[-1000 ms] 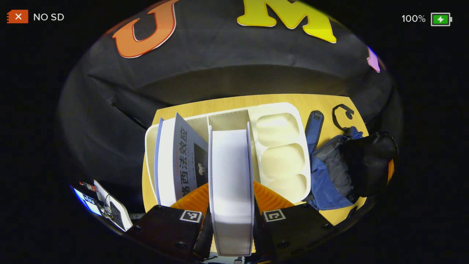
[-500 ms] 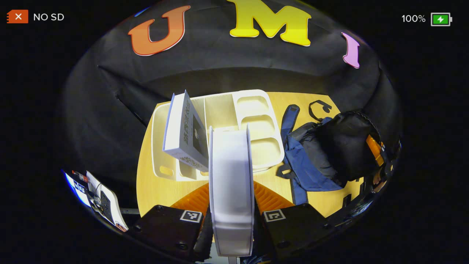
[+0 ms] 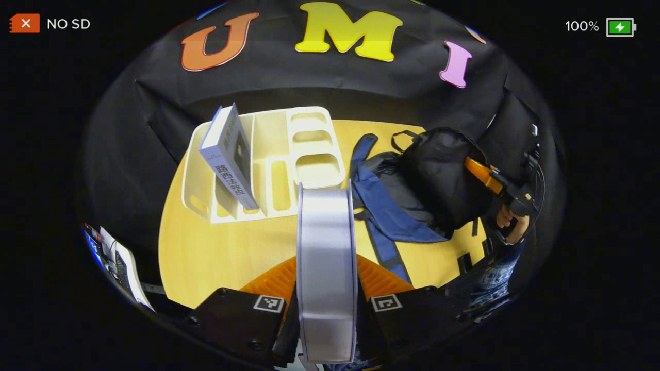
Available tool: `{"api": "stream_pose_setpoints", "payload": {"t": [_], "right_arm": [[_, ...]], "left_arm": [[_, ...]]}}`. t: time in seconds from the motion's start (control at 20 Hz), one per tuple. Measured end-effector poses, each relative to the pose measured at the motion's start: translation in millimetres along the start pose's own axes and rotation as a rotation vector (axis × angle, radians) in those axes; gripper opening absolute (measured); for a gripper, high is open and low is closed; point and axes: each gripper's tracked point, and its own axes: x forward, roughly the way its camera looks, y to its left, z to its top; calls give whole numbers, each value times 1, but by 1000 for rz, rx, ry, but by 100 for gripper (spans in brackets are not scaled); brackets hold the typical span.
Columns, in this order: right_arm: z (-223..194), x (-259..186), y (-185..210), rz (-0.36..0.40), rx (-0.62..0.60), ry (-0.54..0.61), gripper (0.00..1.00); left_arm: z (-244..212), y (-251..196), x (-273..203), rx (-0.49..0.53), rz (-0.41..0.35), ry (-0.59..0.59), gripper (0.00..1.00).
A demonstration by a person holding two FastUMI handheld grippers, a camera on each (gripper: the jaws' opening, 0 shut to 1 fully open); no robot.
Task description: Open the schoolbag, grab two books from the bookshelf and put them into the schoolbag.
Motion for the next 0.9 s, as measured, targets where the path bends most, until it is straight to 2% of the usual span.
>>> {"api": "stream_pose_setpoints", "payload": {"t": [0.15, 0.2, 0.25, 0.35, 0.4, 0.5, 0.55, 0.65, 0.85, 0.9], "right_arm": [[0, 2, 1, -5, -9, 10, 4], [-1, 1, 2, -5, -11, 17, 3], [-1, 2, 3, -5, -11, 24, 3], [-1, 7, 3, -3, 0, 42, 3], [-1, 9, 4, 2, 16, 51, 3], [2, 11, 3, 11, 34, 66, 4], [5, 11, 5, 27, 49, 73, 3], [10, 11, 11, 59, 76, 91, 3], [16, 14, 6, 44, 70, 126, 3], [16, 13, 5, 36, 58, 128, 0]], "left_arm": [[2, -29, 13, -18, -81, -5, 47], [4, -38, 17, -14, -105, -1, 51], [10, -45, 24, -19, -131, -5, 47], [22, -61, 35, -40, -197, -14, 47], [30, -66, 41, -65, -224, -26, 51], [44, -75, 54, -124, -277, -37, 47], [52, -78, 60, -168, -298, -45, 51], [70, -86, 74, -254, -355, -70, 47], [95, -96, 102, -390, -444, -113, 47], [99, -99, 110, -419, -468, -128, 47]]}}
